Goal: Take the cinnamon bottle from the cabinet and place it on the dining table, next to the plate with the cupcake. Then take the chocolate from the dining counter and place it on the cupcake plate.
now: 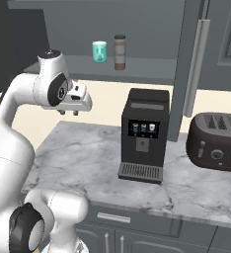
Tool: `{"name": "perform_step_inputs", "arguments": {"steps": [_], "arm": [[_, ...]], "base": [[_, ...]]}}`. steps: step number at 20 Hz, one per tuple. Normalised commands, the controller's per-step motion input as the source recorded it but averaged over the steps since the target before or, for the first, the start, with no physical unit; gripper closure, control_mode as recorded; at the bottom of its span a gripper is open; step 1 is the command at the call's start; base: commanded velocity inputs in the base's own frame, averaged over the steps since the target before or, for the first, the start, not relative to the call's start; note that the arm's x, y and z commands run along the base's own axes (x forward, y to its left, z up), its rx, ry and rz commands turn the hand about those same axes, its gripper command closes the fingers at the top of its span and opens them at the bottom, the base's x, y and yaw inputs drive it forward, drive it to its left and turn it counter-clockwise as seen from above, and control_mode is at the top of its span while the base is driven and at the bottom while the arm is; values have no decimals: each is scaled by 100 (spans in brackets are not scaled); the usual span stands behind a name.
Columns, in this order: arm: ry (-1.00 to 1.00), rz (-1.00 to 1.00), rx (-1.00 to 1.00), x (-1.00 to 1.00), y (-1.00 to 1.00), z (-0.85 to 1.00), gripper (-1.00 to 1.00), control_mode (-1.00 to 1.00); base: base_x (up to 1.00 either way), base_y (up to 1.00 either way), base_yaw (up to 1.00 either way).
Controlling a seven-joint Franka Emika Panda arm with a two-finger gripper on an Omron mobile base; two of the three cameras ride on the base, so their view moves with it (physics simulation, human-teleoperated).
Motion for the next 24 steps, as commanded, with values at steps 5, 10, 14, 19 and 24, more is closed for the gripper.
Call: {"name": "perform_step_inputs", "arguments": {"steps": [5, 10, 14, 19, 24], "arm": [[-12, 0, 0, -24, 0, 0, -100, -100], [-48, 0, 0, -46, -1, 12, -100, -100], [-15, -5, 0, -16, -10, 34, -100, -100], [5, -5, 0, -1, -18, 53, -100, -100], [1, -5, -3, 10, -25, 53, -100, -100]], "base": [[0, 0, 0], [0, 0, 0], [0, 0, 0], [0, 0, 0], [0, 0, 0]]}}
